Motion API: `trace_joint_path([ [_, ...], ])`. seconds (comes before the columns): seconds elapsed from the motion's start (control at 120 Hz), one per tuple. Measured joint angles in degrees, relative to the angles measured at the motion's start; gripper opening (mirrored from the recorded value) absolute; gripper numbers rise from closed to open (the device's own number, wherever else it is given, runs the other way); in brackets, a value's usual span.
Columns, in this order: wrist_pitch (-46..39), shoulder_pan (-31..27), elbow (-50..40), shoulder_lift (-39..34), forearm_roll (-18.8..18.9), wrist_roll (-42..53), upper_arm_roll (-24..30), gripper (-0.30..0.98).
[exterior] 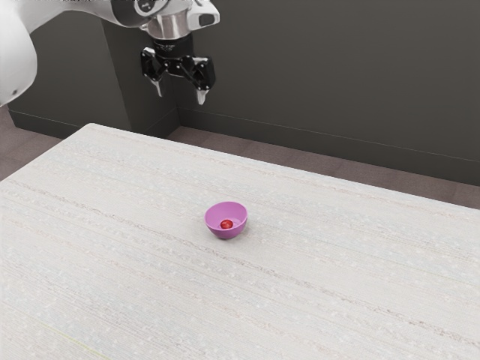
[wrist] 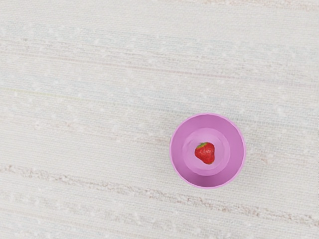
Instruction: Take strawberry from the bowl
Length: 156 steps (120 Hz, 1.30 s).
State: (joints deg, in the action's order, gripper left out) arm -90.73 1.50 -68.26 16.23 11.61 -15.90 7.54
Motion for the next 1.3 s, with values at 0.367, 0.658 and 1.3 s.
trace_joint_path([
  [0.367, -1.42, 0.59, -5.93, 2.71, -2.2, -0.7, 2.1, 0.67],
  [0.658, -10.79, 1.39, -17.28, 4.98, -4.22, -1.87, 1.9, 0.49],
  [1.3, -21.69, 1.3, -18.96, 14.96, -5.34, -2.93, -1.65, 0.2],
])
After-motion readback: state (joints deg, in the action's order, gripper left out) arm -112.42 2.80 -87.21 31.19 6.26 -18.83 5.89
